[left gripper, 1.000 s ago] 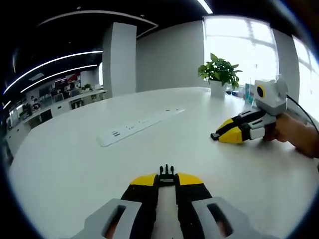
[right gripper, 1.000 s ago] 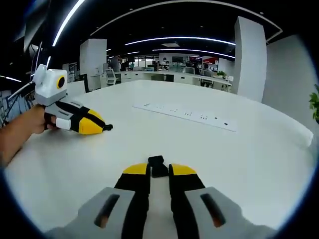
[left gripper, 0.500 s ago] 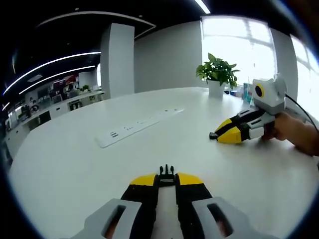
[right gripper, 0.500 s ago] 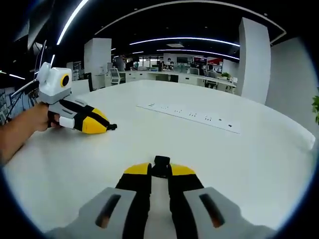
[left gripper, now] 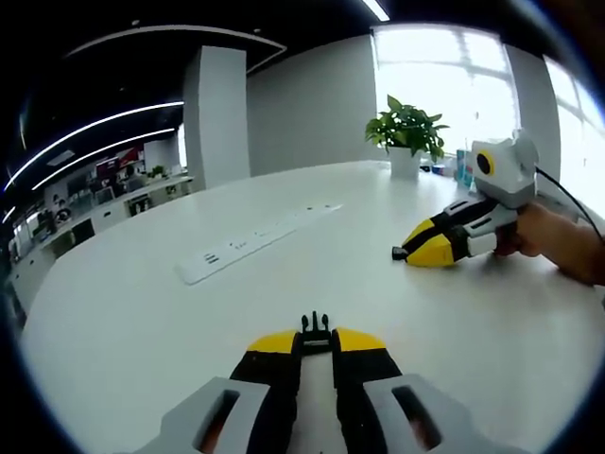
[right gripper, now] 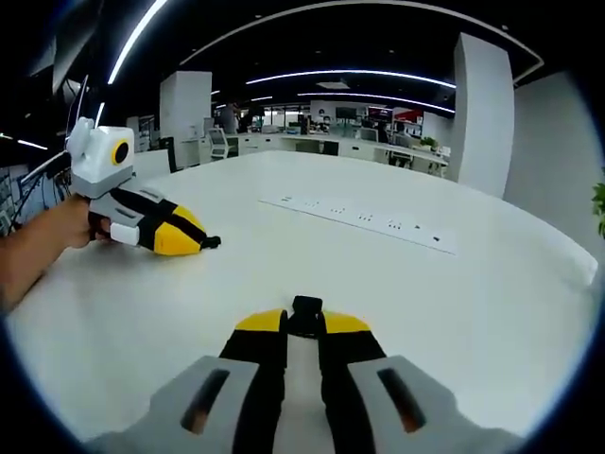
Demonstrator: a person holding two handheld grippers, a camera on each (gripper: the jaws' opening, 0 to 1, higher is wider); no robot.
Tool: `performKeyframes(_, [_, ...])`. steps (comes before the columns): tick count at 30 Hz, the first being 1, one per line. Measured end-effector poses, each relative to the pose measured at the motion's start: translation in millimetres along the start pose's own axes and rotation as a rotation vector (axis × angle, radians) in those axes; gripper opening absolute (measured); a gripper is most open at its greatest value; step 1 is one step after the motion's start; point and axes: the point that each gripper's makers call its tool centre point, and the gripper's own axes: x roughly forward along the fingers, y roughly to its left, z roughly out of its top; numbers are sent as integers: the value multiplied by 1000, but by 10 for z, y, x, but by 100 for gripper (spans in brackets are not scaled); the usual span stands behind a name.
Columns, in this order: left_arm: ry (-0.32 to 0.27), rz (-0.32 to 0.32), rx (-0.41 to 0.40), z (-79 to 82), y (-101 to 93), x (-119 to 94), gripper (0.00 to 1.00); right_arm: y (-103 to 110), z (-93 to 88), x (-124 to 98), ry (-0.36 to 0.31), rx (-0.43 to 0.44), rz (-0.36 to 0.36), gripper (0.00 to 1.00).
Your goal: Snap the two parts of the plastic buckle together until the buckle closes and remains connected.
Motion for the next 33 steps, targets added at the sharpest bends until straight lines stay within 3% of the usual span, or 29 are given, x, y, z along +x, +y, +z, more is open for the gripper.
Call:
performKeyframes(16, [23, 11, 11, -1, -3, -32, 11, -20, 6, 3, 1, -25, 16, 12])
performKeyframes(22, [-4, 4, -5, 96, -27, -88, 10, -38, 10, 5, 5, -33, 15, 11])
performKeyframes(33, [-9, -28, -25, 203, -83, -147, 10, -133, 220, -140, -46, -38, -15, 10])
